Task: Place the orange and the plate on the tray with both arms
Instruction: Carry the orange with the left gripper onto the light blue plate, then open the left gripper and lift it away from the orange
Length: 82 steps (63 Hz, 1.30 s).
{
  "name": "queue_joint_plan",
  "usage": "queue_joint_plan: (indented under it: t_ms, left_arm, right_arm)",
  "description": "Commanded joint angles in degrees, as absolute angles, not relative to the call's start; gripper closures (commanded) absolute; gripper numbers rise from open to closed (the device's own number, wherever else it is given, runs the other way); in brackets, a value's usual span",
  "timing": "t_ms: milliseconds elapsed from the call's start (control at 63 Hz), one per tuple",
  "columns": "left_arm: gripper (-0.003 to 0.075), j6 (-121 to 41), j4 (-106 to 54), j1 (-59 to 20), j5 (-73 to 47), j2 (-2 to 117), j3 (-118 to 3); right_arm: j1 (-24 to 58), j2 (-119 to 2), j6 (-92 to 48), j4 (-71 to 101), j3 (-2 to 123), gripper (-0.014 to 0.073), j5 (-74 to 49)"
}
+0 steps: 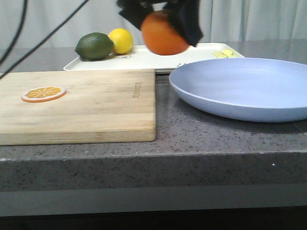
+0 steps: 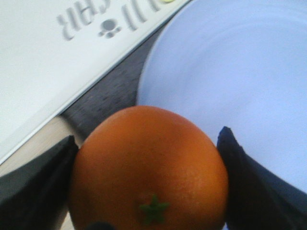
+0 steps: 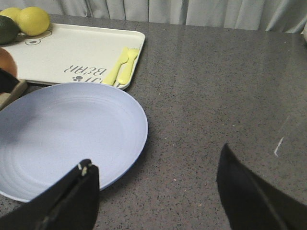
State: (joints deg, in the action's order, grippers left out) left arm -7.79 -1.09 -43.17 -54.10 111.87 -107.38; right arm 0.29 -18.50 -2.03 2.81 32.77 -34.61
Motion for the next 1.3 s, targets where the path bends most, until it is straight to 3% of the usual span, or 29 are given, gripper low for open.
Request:
queue_joint_plan:
  t_ms: [0, 349, 571, 904, 1126, 1285]
  left_arm:
    - [0.0311, -7.4, -1.1, -46.4, -50.5, 112.0, -112.0]
    - [0.0301, -7.4, -1.3, -51.8, -53.2, 123.4, -125.1]
    - [0.0106, -7.4, -1.7, -51.9, -54.6, 124.2, -127.6]
    - [0.0118, -4.3, -2.2, -51.9, -56.9, 121.8, -127.7]
    - [0.0120, -1.3, -1.7, -50.5, -61.2, 112.6, -126.6]
    - [0.0120, -1.1, -1.7, -47.9, -60.0, 103.0, -119.6]
  right_arm:
    - [0.0, -19.4, -2.6, 2.0, 34.7, 0.0062, -30.4]
    - [0.0, -19.4, -2.6, 2.0, 34.7, 0.0062, -30.5]
    - [0.0, -19.4, -2.6, 2.0, 34.7, 0.0062, -30.5]
    - [0.0, -19.4, -2.6, 2.0, 34.7, 0.0062, -30.5]
    - [0.0, -19.4, -2.6, 2.0, 34.7, 0.0062, -30.3]
    - [0.0, -19.4, -2.6, 2.0, 34.6, 0.0062, -30.1]
